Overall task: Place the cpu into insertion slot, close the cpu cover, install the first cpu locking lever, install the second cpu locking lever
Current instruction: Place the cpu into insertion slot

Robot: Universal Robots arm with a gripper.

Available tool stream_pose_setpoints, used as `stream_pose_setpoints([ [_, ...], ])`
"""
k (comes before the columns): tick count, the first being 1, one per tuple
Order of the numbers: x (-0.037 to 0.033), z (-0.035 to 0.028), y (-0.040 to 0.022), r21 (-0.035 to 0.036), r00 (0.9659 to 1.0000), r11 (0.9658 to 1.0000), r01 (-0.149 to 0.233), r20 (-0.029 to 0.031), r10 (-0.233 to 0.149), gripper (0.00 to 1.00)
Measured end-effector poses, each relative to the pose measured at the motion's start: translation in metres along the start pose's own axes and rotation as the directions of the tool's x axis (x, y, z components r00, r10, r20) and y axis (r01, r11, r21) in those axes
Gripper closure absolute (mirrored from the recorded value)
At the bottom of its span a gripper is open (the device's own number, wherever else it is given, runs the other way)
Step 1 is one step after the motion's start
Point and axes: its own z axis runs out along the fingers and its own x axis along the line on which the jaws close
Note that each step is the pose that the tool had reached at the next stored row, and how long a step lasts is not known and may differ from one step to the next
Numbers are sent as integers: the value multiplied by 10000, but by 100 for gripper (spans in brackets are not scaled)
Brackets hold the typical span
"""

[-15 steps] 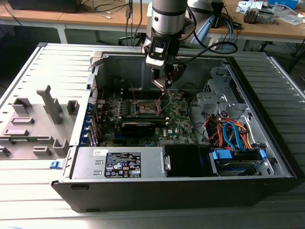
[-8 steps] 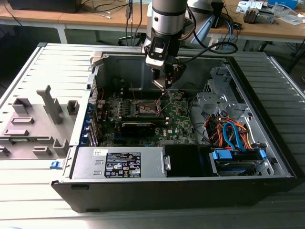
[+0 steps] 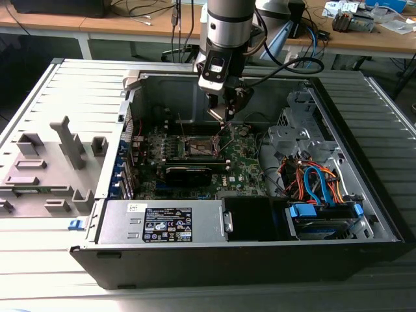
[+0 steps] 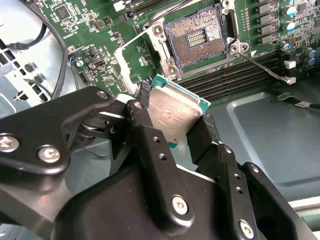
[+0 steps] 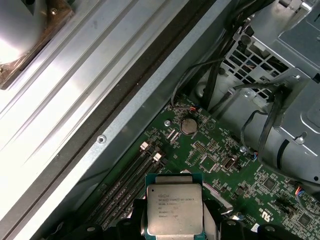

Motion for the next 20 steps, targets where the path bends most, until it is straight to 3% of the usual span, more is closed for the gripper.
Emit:
stream_pose_setpoints([
  [20, 0, 13, -1, -2, 9999, 9999, -124, 9, 124, 45],
])
